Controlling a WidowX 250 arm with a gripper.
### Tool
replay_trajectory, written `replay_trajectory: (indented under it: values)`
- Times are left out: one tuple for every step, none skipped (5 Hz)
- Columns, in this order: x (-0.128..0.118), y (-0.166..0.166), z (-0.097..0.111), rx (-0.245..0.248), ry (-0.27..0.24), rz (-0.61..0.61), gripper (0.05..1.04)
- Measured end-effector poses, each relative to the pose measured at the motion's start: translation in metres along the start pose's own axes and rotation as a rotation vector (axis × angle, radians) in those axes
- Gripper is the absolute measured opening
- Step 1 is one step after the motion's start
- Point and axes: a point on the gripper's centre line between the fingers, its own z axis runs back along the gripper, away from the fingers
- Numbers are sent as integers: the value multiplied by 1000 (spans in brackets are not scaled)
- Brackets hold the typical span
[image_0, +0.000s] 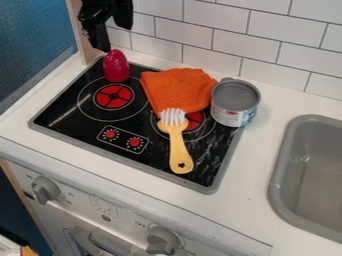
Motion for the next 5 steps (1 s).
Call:
replay_trajectory:
  values:
    - [-4, 5, -13, 37, 23, -1, 999]
    - [-15, 9, -9, 51, 88, -39, 999]
    - [-20, 15, 6, 40, 94, -72, 999]
    - [-51, 27, 27, 26, 148, -288, 999]
    - [-76, 53, 35, 28, 195, -489, 999]
